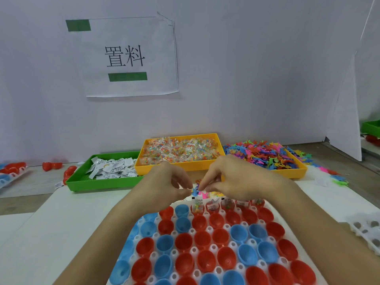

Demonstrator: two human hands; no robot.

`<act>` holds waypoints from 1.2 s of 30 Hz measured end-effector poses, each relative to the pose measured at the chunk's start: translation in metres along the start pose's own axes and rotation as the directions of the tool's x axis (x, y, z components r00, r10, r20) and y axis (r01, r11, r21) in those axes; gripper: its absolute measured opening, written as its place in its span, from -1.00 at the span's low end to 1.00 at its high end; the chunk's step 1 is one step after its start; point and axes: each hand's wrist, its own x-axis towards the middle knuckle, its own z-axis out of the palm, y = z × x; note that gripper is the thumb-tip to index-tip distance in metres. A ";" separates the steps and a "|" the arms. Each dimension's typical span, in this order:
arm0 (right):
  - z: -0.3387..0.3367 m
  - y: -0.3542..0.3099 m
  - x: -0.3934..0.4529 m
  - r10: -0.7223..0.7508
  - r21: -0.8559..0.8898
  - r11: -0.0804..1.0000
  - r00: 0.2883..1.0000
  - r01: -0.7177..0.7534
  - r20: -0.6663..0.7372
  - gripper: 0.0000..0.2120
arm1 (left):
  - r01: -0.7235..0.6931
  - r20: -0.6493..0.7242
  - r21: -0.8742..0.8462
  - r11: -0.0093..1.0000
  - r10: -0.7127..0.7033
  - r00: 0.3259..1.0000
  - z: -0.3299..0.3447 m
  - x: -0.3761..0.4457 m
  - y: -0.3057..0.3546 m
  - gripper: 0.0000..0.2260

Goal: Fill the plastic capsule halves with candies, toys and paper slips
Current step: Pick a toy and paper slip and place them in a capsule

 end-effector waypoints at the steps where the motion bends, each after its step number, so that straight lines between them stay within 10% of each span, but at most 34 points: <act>1: -0.006 0.003 -0.002 0.007 0.003 1.000 1.000 -0.007 -0.018 -0.84 | -0.011 0.007 -0.007 1.000 0.011 1.000 0.000 -0.001 0.000 -0.95; 7: -0.055 0.043 -0.026 0.206 -0.059 0.973 0.958 -0.221 -0.200 -0.86 | -0.079 0.075 -0.021 0.997 0.080 0.994 0.008 -0.002 0.005 -0.89; 14: -0.064 0.094 -0.046 0.485 -0.155 0.858 0.872 -0.489 -0.061 -0.84 | -0.059 0.073 0.058 0.997 0.055 0.996 0.018 -0.002 0.004 -0.88; 36: -0.008 0.109 -0.011 0.461 -0.225 0.848 0.878 -0.479 -0.131 -0.93 | -0.121 0.009 0.026 0.992 0.121 0.993 0.017 0.000 -0.001 -0.97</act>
